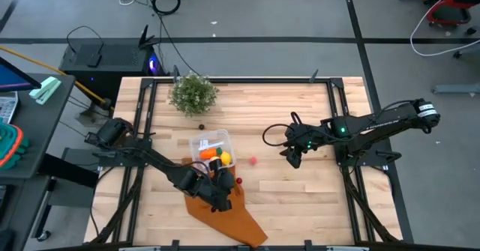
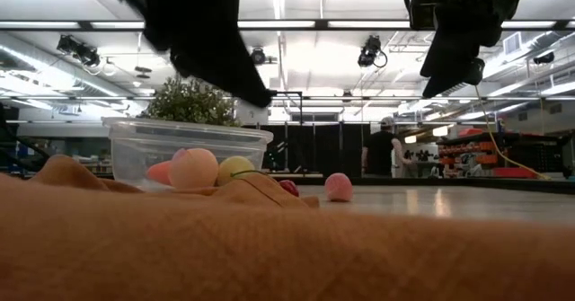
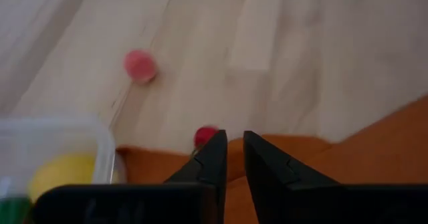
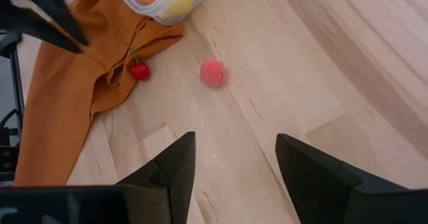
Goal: Pick and placing Produce into tupperware
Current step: Put the red cherry into the bin
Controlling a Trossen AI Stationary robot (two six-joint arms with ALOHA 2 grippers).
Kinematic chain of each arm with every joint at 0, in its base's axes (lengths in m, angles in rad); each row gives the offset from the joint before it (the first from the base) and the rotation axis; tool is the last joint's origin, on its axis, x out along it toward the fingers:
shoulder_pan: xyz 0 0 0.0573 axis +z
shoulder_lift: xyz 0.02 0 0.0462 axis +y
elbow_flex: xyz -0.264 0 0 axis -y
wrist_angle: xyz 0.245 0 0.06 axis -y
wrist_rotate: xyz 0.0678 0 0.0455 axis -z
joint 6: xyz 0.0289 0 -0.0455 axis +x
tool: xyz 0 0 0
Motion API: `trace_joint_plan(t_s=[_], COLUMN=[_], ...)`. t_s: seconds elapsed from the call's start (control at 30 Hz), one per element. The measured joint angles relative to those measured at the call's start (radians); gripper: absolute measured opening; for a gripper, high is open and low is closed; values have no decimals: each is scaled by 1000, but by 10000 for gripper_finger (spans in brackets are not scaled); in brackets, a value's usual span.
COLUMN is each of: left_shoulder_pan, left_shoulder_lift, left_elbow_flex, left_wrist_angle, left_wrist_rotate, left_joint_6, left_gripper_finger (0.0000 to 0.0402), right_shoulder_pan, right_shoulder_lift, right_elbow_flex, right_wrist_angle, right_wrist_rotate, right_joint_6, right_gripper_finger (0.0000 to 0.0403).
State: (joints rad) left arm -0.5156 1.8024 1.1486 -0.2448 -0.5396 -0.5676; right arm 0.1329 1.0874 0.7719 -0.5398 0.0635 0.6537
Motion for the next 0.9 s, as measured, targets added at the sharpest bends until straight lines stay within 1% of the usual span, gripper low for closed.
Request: trace_joint_plan(t_s=[0.2,0.43,0.53,0.6,0.7,0.9], left_shoulder_pan=[9,1,2,2,2,2], left_shoulder_lift=[72,115,115,115,115,115], left_elbow_flex=[3,98,121,134,141,137], left_wrist_angle=[-6,-175,-174,-175,-171,-174], left_wrist_rotate=[17,16,8,6,5,8], left_joint_6=[-51,-50,-49,-43,-45,-26], left_gripper_finger=[38,11,8,10,24,67], right_shoulder_pan=[0,0,0,0,0,0], right_shoulder_lift=[0,0,0,0,0,0], right_elbow_flex=[0,1,1,1,1,1], right_wrist_angle=[10,16,17,16,17,18], right_wrist_rotate=[5,6,8,11,13,14], right_joint_6=[-1,-2,-2,-2,-3,-3], right_gripper_finger=[173,173,173,173,173,173])
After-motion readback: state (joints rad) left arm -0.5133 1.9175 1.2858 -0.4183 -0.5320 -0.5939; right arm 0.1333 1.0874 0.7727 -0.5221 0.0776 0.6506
